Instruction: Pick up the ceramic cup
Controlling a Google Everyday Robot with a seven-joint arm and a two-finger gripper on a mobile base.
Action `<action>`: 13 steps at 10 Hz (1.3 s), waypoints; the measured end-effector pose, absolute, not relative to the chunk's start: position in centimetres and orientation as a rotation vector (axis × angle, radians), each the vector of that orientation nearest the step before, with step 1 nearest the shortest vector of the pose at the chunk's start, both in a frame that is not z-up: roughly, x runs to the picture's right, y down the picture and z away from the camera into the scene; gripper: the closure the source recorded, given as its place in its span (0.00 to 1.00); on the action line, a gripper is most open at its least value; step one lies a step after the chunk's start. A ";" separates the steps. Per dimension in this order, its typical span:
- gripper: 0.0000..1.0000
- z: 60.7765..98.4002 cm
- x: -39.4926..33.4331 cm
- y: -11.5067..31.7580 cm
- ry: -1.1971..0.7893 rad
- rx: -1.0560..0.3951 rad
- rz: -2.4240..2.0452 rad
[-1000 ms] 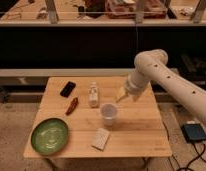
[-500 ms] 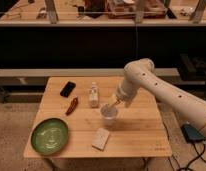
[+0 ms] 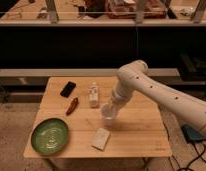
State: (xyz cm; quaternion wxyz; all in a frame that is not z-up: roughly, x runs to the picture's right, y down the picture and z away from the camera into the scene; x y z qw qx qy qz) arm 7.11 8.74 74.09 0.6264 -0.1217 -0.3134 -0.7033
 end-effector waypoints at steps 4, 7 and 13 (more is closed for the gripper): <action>0.51 74.7 8.4 9.1 -0.646 -0.282 -1.605; 0.22 74.7 9.0 8.6 -0.631 -0.278 -1.605; 0.20 75.6 9.0 9.0 -0.644 -0.289 -1.616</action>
